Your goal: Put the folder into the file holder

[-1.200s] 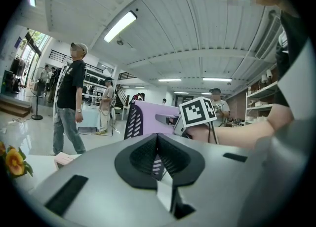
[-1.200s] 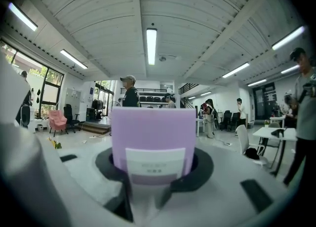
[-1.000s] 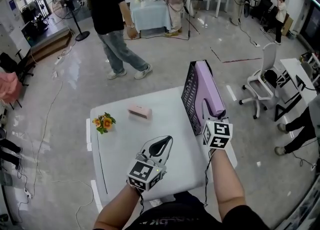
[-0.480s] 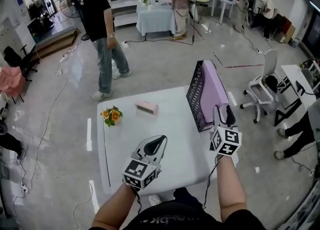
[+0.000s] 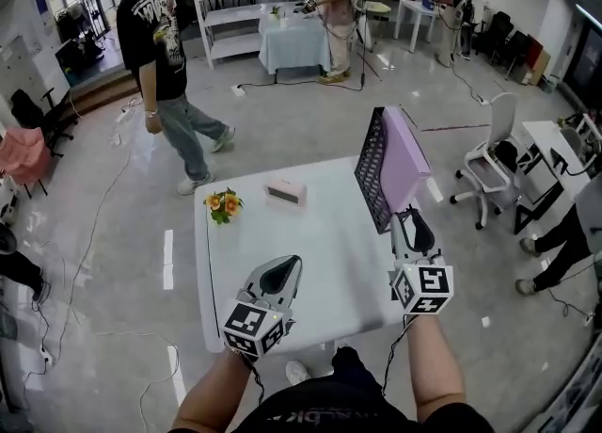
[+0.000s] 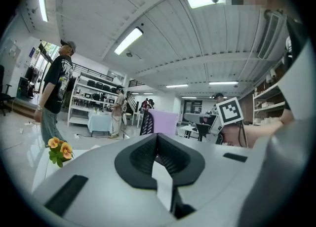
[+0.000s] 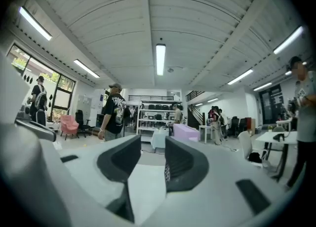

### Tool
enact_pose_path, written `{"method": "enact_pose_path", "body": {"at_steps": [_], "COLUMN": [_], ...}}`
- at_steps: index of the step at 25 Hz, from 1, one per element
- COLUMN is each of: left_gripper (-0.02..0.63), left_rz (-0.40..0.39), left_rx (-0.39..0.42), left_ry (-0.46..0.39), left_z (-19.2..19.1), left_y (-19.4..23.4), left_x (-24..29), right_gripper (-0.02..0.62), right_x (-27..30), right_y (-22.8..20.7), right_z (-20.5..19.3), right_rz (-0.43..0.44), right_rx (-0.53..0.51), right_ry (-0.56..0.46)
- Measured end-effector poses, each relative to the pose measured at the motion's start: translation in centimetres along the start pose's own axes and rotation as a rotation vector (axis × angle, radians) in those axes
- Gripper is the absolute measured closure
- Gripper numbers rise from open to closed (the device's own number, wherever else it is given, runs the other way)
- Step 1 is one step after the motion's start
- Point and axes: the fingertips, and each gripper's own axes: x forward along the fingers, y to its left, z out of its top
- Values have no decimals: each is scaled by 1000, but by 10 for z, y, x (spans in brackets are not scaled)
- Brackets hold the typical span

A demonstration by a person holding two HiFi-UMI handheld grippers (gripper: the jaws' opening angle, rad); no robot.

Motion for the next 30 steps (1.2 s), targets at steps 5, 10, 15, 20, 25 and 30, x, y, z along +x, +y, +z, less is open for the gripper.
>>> {"method": "enact_pose_path", "body": {"at_steps": [5, 10, 15, 20, 25, 30], "left_gripper": [603, 603, 603, 603, 603, 603], "left_rz": [43, 106, 171, 220, 250, 283], "left_rx": [11, -2, 7, 5, -3, -5], "left_ry": [-21, -49, -65, -60, -49, -48], "left_z": [0, 7, 9, 2, -7, -19], "left_y": [0, 3, -11, -47, -97, -136], "left_x": [-32, -54, -59, -49, -37, -25], "right_gripper": [594, 594, 595, 595, 595, 595], "right_x": [-33, -55, -69, -85, -108, -125], "right_y": [61, 104, 106, 81, 40, 7], "right_z": [10, 24, 27, 15, 3, -12], "right_rz": [150, 276, 366, 434, 472, 511], "right_rx": [-53, -109, -108, -73, -32, 9], "right_ry": [-23, -41, -52, -30, -9, 3]}}
